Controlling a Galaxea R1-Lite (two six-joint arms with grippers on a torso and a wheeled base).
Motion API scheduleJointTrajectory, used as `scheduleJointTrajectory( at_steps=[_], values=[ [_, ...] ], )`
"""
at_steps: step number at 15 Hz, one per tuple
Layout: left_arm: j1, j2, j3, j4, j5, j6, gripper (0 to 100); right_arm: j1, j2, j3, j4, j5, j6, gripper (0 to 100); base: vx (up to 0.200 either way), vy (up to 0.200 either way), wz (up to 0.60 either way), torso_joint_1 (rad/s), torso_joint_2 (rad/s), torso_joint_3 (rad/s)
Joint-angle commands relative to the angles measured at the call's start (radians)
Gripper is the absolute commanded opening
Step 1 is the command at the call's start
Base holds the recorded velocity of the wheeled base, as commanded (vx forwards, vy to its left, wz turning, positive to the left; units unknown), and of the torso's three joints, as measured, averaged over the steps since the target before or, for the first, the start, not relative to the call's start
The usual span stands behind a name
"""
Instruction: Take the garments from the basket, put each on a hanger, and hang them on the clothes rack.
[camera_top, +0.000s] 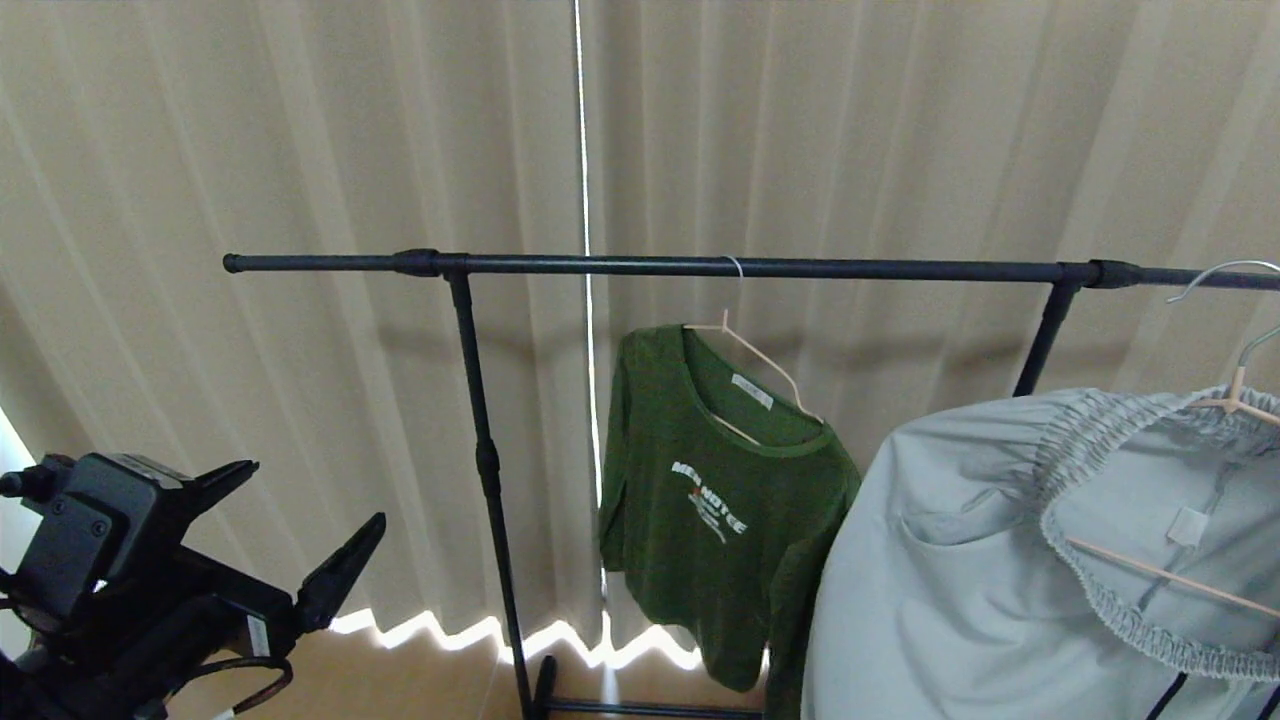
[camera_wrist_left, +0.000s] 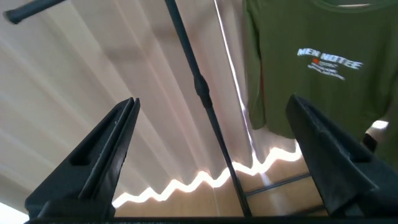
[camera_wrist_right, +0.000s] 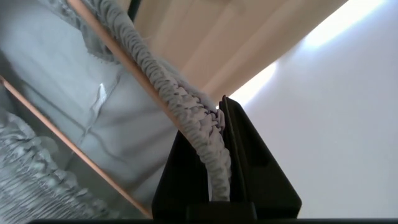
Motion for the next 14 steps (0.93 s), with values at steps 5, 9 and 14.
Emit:
scheduleJointTrajectory(
  at_steps=[5,9,14],
  values=[
    [0.000,-0.011,0.002,0.000,0.000,0.003,100,0.004,0.007,-0.005,0.000,0.001,0.000,0,0.200,0.000,0.00,0.003,0.01,0.004],
    [0.000,-0.011,0.006,0.000,0.000,0.008,100,0.004,0.033,-0.003,0.000,0.001,0.001,0,0.200,0.000,0.00,0.001,0.00,0.002],
    [0.000,-0.036,0.012,-0.001,0.001,0.009,100,0.004,0.176,-0.005,-0.147,-0.007,0.001,0,0.000,0.000,0.00,0.000,0.00,0.000]
  ],
)
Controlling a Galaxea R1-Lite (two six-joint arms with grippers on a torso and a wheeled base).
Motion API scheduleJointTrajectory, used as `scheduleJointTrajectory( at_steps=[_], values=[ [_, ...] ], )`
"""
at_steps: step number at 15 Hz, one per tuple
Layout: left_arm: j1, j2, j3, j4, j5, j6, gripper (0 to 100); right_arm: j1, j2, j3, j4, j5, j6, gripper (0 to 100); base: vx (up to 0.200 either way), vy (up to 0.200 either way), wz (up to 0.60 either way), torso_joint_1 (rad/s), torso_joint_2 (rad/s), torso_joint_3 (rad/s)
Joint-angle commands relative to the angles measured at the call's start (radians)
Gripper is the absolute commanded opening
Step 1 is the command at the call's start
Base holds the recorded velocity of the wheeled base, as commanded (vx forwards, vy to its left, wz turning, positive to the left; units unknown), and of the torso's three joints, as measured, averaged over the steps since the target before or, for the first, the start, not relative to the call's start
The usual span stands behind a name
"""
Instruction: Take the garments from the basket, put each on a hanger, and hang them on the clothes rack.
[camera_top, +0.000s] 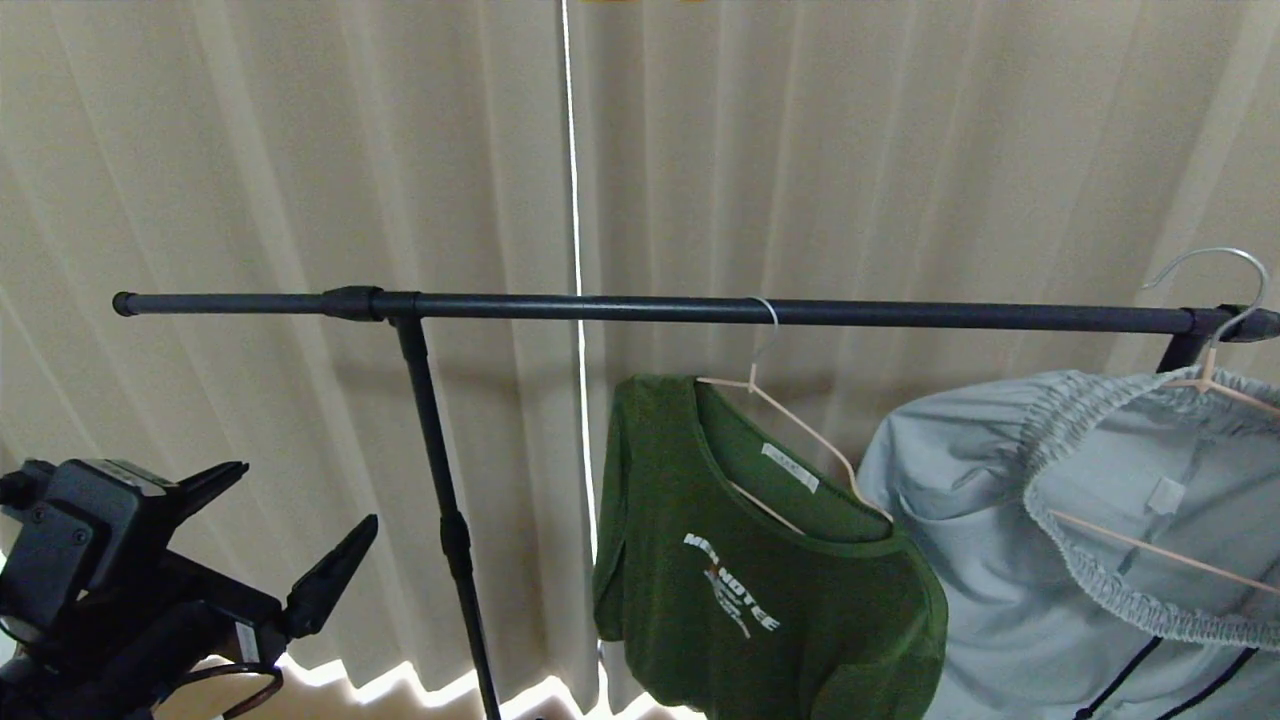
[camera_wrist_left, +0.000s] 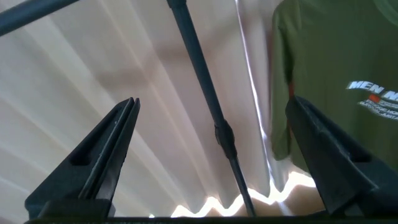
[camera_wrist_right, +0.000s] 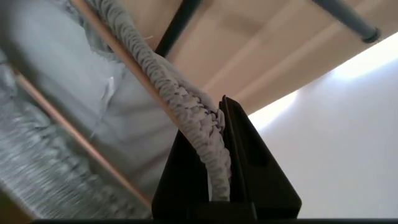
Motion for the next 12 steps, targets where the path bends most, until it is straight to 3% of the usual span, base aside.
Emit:
scheduleJointTrajectory(
  at_steps=[1,8,12],
  values=[
    [0.000,-0.016,0.001,0.001,0.000,0.000,100,0.000,0.116,-0.003,-0.070,-0.006,-0.002,0,0.000,0.000,0.00,0.000,0.00,0.000],
    [-0.001,-0.039,0.001,0.002,-0.001,0.000,100,-0.002,0.365,-0.036,-0.207,-0.021,0.001,0,0.000,0.000,0.00,0.000,0.00,0.000],
    [-0.001,-0.039,0.002,0.004,-0.001,0.000,100,-0.002,0.426,-0.044,-0.243,-0.029,0.003,0,0.000,0.000,0.00,0.000,0.00,0.000]
  ],
)
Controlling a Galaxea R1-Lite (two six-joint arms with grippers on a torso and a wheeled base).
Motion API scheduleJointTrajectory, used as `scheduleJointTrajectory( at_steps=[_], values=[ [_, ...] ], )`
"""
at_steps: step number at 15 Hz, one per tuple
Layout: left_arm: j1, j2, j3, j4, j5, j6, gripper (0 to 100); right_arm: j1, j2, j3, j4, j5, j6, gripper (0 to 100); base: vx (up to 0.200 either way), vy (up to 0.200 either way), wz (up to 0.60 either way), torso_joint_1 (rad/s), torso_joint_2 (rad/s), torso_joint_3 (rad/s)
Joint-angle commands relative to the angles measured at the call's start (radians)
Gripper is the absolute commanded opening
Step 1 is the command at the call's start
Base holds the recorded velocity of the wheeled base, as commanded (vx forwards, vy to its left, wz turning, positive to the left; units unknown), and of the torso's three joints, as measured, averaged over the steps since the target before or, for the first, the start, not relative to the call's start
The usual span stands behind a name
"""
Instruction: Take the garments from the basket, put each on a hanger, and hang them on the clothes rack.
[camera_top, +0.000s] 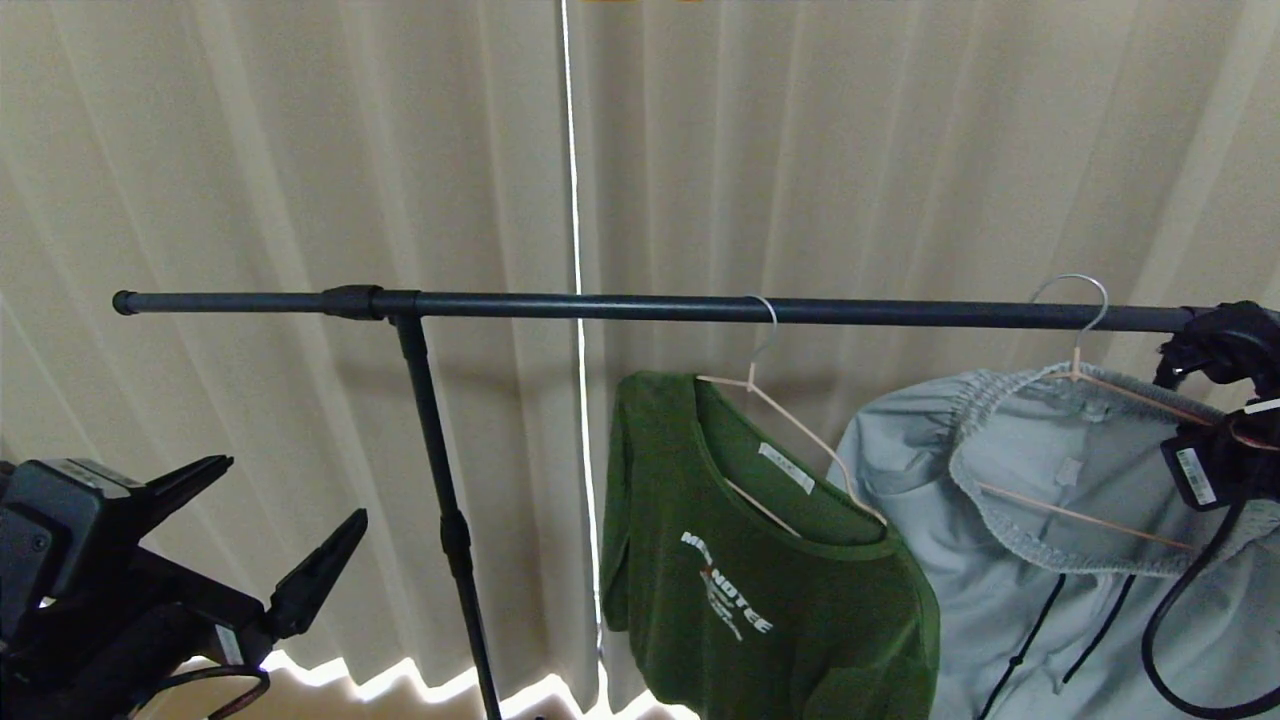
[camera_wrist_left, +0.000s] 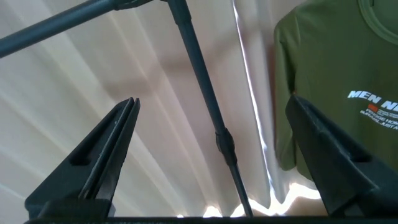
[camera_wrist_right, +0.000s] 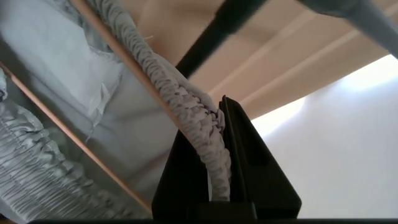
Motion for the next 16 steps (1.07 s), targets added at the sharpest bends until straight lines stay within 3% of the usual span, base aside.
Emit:
scheduleJointTrajectory(
  at_steps=[1,9,10,14,16],
  values=[
    [0.000,0.002,0.001,0.000,0.000,0.000,100,0.003,0.041,0.003,-0.001,0.001,-0.001,0,0.000,0.000,0.00,0.000,0.00,0.000],
    [0.000,0.002,0.001,0.001,0.000,0.000,100,0.010,0.030,0.021,0.001,0.001,-0.001,0,0.000,0.000,0.00,0.000,0.00,0.000],
    [0.000,0.002,0.001,0.001,0.000,0.000,100,0.023,0.027,0.032,-0.001,0.001,-0.001,100,0.000,0.000,0.00,0.000,0.00,0.000],
    [0.002,-0.005,0.010,0.000,0.002,0.001,100,0.070,-0.049,0.116,-0.047,0.040,0.010,100,0.000,0.000,0.00,0.000,0.00,0.000],
    [0.003,-0.077,0.028,0.006,0.002,0.008,100,0.092,-0.128,0.201,-0.117,0.139,0.019,100,0.000,0.000,0.00,0.000,0.00,0.000]
  ],
)
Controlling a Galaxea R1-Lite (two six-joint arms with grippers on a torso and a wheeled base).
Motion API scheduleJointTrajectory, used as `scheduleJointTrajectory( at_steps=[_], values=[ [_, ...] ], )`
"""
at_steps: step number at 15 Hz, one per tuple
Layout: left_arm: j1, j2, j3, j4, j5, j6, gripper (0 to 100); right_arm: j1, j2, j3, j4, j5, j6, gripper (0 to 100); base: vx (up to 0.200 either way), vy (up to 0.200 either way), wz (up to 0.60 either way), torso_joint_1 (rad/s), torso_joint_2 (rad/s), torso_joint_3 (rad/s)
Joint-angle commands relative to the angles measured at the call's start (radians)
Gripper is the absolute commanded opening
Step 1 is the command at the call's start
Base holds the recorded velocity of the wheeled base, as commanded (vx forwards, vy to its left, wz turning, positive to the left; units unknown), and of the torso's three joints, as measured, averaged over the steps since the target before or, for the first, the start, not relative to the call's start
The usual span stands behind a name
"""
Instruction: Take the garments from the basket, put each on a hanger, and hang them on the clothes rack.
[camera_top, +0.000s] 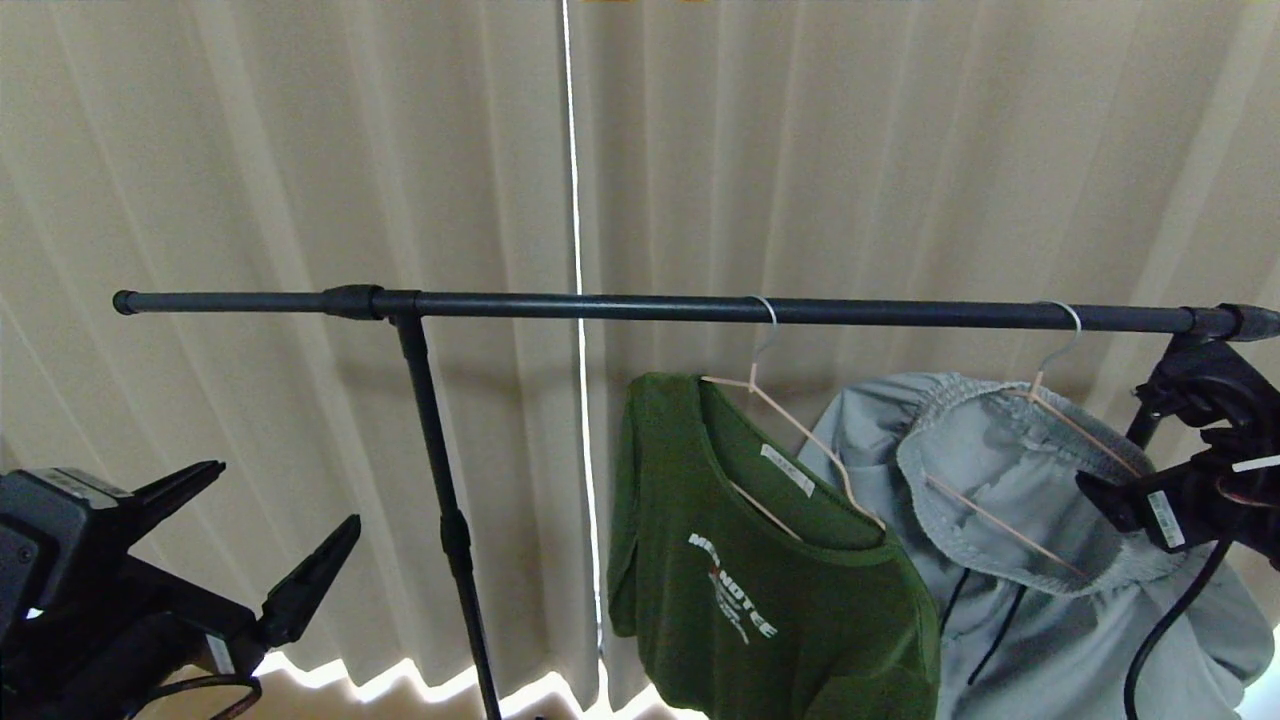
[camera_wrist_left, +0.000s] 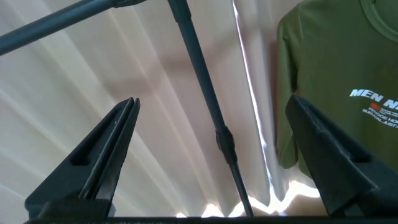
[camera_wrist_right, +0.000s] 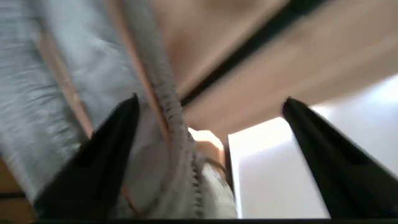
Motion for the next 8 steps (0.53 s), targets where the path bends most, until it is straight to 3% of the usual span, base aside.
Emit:
scheduleJointTrajectory(
  at_steps=[1,4,6,8],
  values=[
    [0.002,-0.082,0.014,0.008,0.002,0.011,100,0.021,-0.105,0.081,-0.030,0.071,0.002,100,0.000,0.000,0.00,0.000,0.00,0.000],
    [0.022,-0.167,0.040,0.064,0.005,0.011,100,0.028,-0.192,0.149,-0.043,0.191,0.008,100,0.000,0.000,0.00,0.000,0.00,0.000],
    [0.082,-0.249,0.023,0.148,0.007,0.012,100,0.028,-0.267,0.199,-0.109,0.292,0.052,100,0.000,0.000,0.00,0.000,0.00,0.000],
    [0.151,-0.361,0.026,0.252,0.007,0.011,100,0.028,-0.353,0.244,-0.156,0.343,0.103,100,0.000,0.000,0.00,0.000,0.00,0.000]
  ],
)
